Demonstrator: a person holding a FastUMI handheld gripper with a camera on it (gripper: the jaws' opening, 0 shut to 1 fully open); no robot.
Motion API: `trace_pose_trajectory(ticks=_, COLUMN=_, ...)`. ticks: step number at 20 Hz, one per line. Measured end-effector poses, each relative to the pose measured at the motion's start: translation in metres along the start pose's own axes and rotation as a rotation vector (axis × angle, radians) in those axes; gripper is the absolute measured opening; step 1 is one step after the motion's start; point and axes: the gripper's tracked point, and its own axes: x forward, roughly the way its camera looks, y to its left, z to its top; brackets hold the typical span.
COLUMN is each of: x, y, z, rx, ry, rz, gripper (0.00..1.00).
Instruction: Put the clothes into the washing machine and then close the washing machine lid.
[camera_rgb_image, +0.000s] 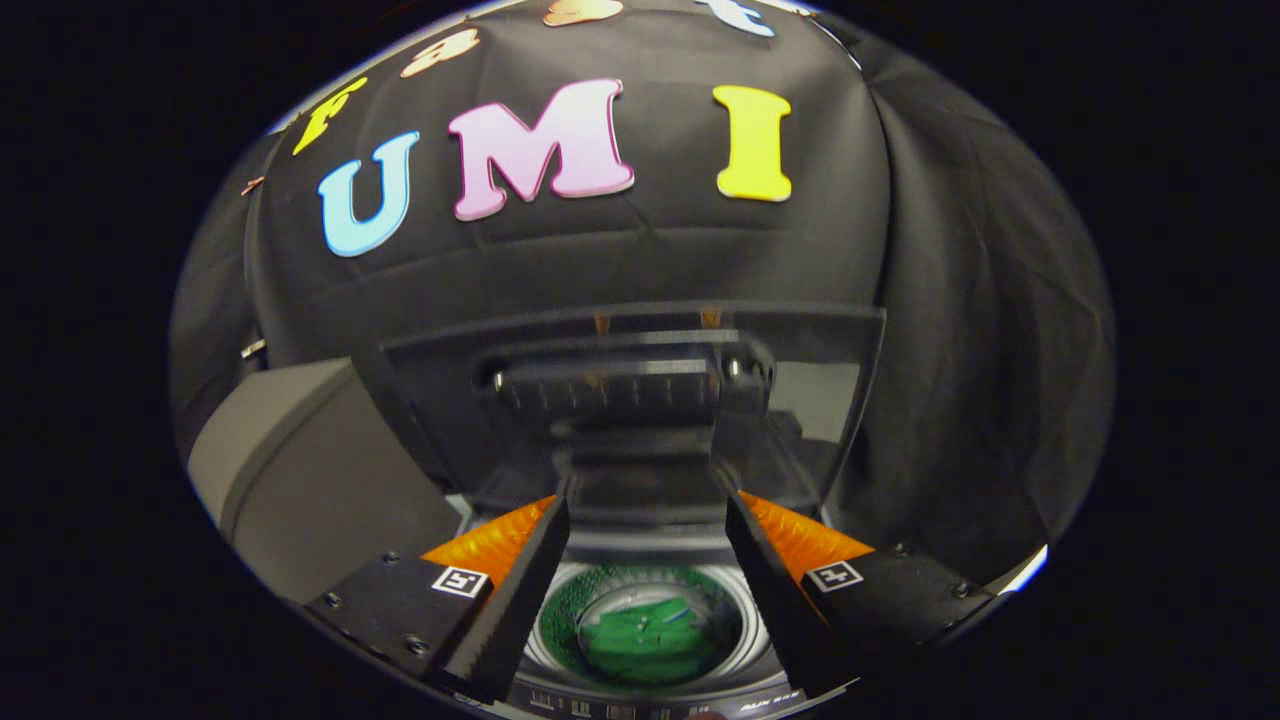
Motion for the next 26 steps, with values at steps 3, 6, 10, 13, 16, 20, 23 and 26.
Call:
trace_pose_trajectory(ticks=3, x=0.018, y=0.001, z=0.067, rx=-0.007, ry=-0.116, rz=-0.011, gripper=0.99)
trace_pose_trajectory(ticks=6, x=0.043, y=-0.001, z=0.111, rx=-0.008, ry=-0.18, rz=-0.035, gripper=0.99)
trace_pose_trajectory(ticks=10, x=0.063, y=0.009, z=0.092, rx=-0.008, ry=-0.068, rz=0.006, gripper=0.99)
trace_pose_trajectory(ticks=13, x=0.074, y=0.011, z=0.089, rx=-0.042, ry=-0.074, rz=0.023, gripper=1.0)
trace_pose_trajectory(ticks=16, x=0.06, y=0.01, z=0.084, rx=-0.047, ry=-0.096, rz=0.024, gripper=1.0)
trace_pose_trajectory(ticks=20, x=0.044, y=0.01, z=0.078, rx=-0.05, ry=-0.103, rz=0.028, gripper=1.0)
trace_pose_trajectory(ticks=23, x=0.038, y=0.011, z=0.074, rx=-0.051, ry=-0.105, rz=0.037, gripper=1.0)
trace_pose_trajectory(ticks=26, x=0.029, y=0.011, z=0.069, rx=-0.05, ry=-0.097, rz=0.042, gripper=1.0)
